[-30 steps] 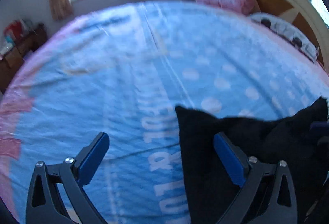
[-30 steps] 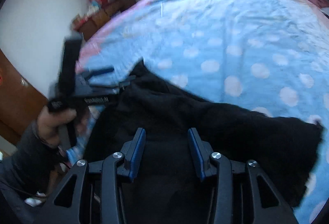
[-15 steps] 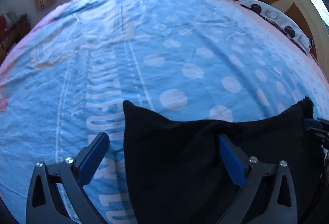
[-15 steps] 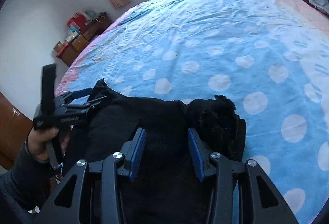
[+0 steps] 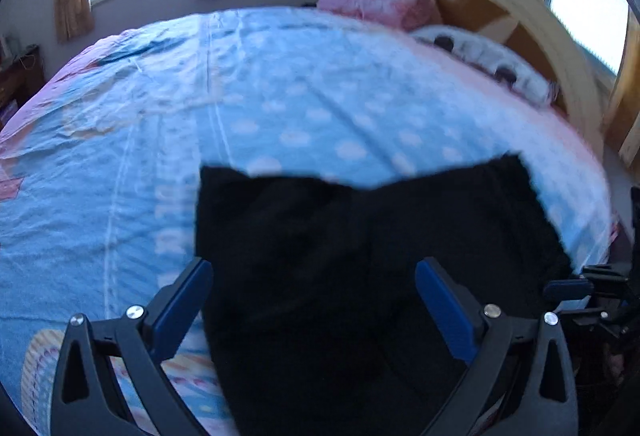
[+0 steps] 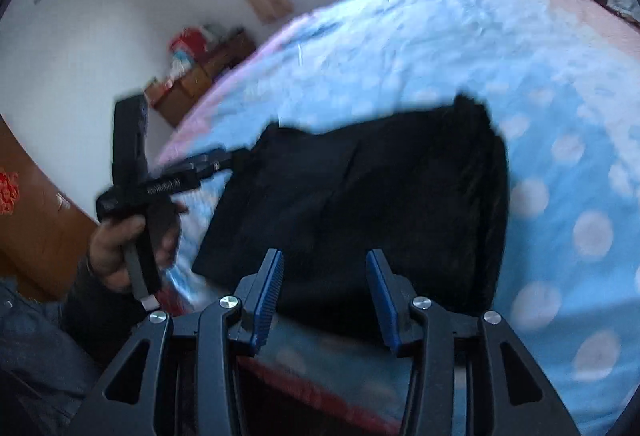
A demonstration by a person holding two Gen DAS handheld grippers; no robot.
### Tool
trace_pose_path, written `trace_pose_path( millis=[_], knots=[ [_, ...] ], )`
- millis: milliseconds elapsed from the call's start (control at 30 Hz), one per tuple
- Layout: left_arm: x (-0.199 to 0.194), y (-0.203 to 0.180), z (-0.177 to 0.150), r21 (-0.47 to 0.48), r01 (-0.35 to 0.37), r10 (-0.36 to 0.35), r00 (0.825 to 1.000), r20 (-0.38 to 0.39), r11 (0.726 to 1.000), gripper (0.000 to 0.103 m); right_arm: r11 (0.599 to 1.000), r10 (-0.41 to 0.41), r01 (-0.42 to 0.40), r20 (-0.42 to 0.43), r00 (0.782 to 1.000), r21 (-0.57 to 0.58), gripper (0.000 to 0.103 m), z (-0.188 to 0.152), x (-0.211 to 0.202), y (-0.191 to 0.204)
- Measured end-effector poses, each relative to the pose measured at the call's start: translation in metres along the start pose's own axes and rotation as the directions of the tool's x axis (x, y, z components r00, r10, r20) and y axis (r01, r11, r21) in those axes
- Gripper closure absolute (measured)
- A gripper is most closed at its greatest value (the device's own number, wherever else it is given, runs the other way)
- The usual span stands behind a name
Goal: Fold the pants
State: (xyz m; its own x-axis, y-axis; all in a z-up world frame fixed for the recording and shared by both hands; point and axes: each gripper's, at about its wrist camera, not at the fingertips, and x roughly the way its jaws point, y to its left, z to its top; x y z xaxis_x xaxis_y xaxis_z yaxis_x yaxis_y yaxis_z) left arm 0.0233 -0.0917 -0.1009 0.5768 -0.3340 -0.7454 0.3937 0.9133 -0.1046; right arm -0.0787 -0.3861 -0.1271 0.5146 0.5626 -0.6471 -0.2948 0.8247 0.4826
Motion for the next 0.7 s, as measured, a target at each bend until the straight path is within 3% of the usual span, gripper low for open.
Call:
trace_pose_path(
  millis=[167, 333, 467, 600, 700],
  knots=[
    [0.014, -0.005, -0.012, -0.001, -0.004, 0.004, 0.999, -0.032, 1.0, 0.0, 0.998, 0.021, -0.02, -0.01, 1.0, 0.063, 0.058, -0.012, 0.011, -0.014],
    [0.011, -0.005, -0.011, -0.006, -0.016, 0.016, 0.999, -0.035, 1.0, 0.0, 1.0, -0.009, 0.01, -0.004, 1.0, 0.022, 0.057, -0.012, 0.009, -0.006],
    [0.008, -0.005, -0.013, -0.014, -0.019, 0.019, 0.999, -0.036, 1.0, 0.0, 1.0, -0.005, 0.001, 0.142, 0.99, 0.026, 0.057, -0.005, -0.021, -0.003],
    [0.006, -0.006, -0.016, -0.015, -0.027, 0.027, 0.999, -0.036, 1.0, 0.0, 0.979, -0.204, 0.196, 0.204, 0.958, 0.058, 0.057, -0.009, -0.031, -0.016],
    [0.006, -0.007, -0.017, -0.013, -0.035, 0.034, 0.999, -0.035, 0.999, 0.0, 0.964, -0.264, 0.256, 0.148, 0.953, 0.069, 0.057, -0.011, -0.019, -0.027]
  ],
)
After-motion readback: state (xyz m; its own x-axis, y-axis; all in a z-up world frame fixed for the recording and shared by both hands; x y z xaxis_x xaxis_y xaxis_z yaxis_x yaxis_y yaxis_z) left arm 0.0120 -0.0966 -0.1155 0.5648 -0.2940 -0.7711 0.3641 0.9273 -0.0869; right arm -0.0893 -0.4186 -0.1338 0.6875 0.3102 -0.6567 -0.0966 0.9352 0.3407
